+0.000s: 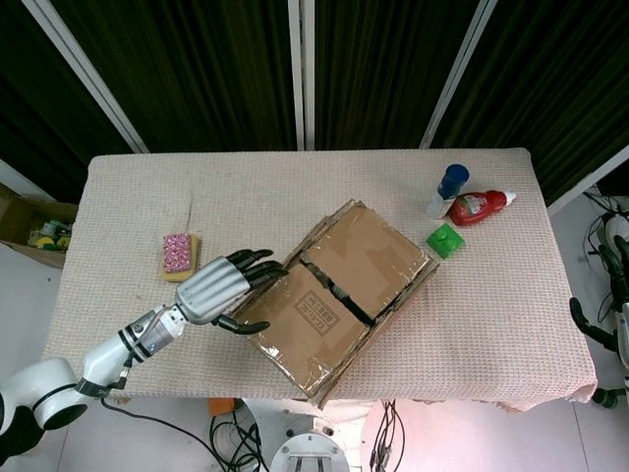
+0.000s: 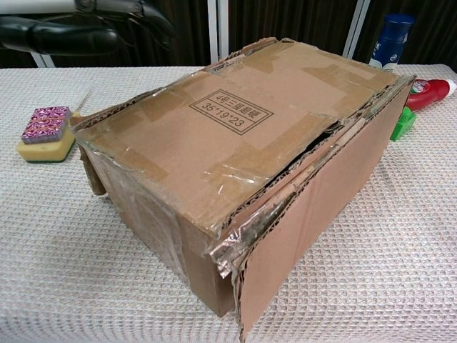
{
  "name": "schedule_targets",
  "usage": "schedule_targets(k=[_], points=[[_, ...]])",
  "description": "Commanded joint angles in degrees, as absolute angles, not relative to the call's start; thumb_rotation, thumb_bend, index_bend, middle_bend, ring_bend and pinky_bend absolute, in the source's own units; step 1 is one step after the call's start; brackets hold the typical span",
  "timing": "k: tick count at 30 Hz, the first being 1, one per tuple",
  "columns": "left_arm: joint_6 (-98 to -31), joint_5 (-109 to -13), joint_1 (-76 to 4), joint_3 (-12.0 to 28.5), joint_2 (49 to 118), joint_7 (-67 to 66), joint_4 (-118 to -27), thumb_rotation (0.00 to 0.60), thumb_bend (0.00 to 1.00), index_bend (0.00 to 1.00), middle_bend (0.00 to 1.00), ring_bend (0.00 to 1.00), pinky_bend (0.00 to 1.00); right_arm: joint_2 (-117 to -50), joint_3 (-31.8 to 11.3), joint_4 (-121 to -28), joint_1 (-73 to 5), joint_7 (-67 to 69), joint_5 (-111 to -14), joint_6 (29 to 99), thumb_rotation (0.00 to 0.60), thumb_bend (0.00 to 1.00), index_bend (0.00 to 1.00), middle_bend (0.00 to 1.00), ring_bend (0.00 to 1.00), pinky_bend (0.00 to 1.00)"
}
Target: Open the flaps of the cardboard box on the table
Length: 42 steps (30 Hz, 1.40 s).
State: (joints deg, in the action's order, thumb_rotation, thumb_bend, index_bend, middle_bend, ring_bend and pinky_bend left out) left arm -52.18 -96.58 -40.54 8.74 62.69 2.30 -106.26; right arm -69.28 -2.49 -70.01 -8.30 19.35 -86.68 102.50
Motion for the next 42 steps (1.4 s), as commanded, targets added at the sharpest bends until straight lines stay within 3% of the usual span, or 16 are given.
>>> schedule_targets(k=[1,8,22,42], points=[[-49.2,-94.3,-43.3,9.8,64.7,2.6,-105.7,0.000,0.24,0.14,0.16,0.08,0.20,-70.3,-3.2,-68.5,-7.5,20.1,-86.7,103.0,0.600,0.35,0.00,0.00,0.00,0.00],[-47.0,-91.3,-47.3,11.3,67.6,4.2,-104.9,0.000,0.26,0.16,0.18,0.08,0.20,-71.3,-4.5,-66.6,-6.8,21.5,-87.1,102.9,0.600,0.35,0.00,0.00,0.00,0.00],[-42.1,-87.5,-53.2,10.6,72.9,1.1,-100.9,0.000,0.28,0.16,0.22,0.08,0.20,-72.6,-5.6,-64.3,-5.4,23.3,-87.2,101.4,0.600,0.35,0.00,0.00,0.00,0.00],[-42.1,-82.8,-55.9,11.0,70.8,-6.3,-105.2,0.000,0.28,0.18,0.50,0.08,0.20,-73.8,-7.7,-61.8,-5.0,25.7,-87.3,100.5,0.600,0.35,0.00,0.00,0.00,0.00]])
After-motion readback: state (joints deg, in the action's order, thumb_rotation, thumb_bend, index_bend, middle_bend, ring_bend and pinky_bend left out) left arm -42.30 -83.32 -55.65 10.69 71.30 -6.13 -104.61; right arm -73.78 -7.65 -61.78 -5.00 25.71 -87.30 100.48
